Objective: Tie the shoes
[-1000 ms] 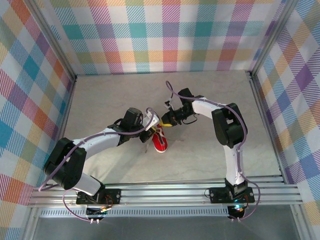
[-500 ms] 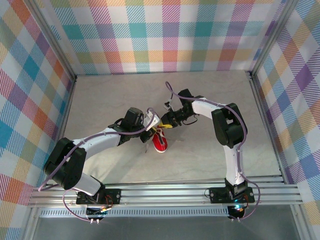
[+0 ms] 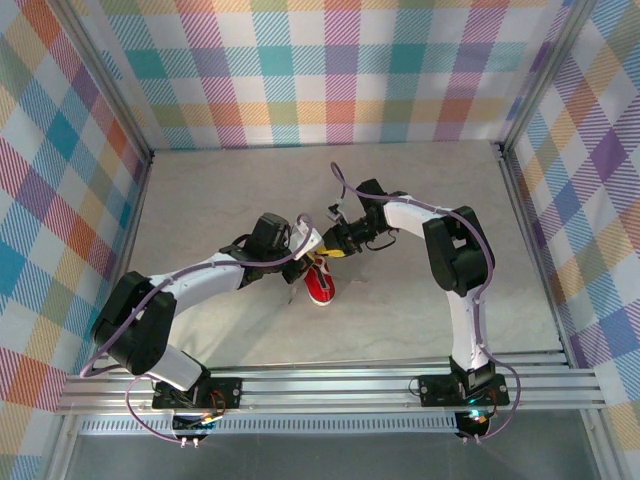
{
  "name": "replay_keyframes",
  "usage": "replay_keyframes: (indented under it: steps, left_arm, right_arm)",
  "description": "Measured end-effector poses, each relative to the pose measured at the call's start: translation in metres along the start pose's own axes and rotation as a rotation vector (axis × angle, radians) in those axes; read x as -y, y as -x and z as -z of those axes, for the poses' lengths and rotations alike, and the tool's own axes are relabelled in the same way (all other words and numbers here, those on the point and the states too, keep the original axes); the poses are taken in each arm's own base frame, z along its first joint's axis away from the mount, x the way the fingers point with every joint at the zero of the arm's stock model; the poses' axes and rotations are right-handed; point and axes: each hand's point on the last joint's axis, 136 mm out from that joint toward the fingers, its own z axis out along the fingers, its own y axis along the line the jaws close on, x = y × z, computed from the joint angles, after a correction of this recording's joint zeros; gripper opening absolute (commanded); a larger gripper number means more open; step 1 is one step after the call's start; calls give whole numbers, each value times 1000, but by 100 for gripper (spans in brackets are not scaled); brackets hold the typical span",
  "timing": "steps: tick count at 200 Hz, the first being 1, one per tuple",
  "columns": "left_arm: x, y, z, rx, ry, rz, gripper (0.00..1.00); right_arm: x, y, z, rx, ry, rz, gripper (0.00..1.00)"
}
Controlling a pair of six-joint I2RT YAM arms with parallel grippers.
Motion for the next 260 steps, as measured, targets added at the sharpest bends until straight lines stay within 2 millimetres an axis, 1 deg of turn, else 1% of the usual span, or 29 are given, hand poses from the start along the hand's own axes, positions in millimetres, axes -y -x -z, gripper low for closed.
replay_keyframes:
  steps: [21,53,74,89,107,129,173,209,236,260]
  left_arm:
    - [3,-4,-3,-26,1,-13,0]
    - [9,-2,-6,-35,7,-45,0]
    - [9,-3,-6,-47,20,-54,0]
    - [7,-2,-5,-54,32,-60,0]
    - [6,-2,-5,-57,41,-63,0]
    - [5,-2,-5,-59,48,-63,0]
    - [7,-1,-6,-58,51,-69,0]
    - [7,-1,-6,-58,50,-70,0]
    - [7,0,-6,-54,51,-70,0]
    - [7,0,-6,-54,51,-70,0]
  right_arm:
    - [0,0,0,0,-1,0,26]
    - [0,-3,1,1,-5,-4,23]
    - [-6,-4,3,5,-4,6,22]
    - [-11,-4,5,10,-2,17,23]
    - [-13,-3,6,13,-1,25,28]
    - [-9,-4,6,16,-17,16,27]
    - [14,1,18,66,-92,-46,26]
    - [17,5,24,87,-94,-46,25]
    - [16,4,21,76,-75,-30,23]
    - [23,1,16,56,-64,-32,22]
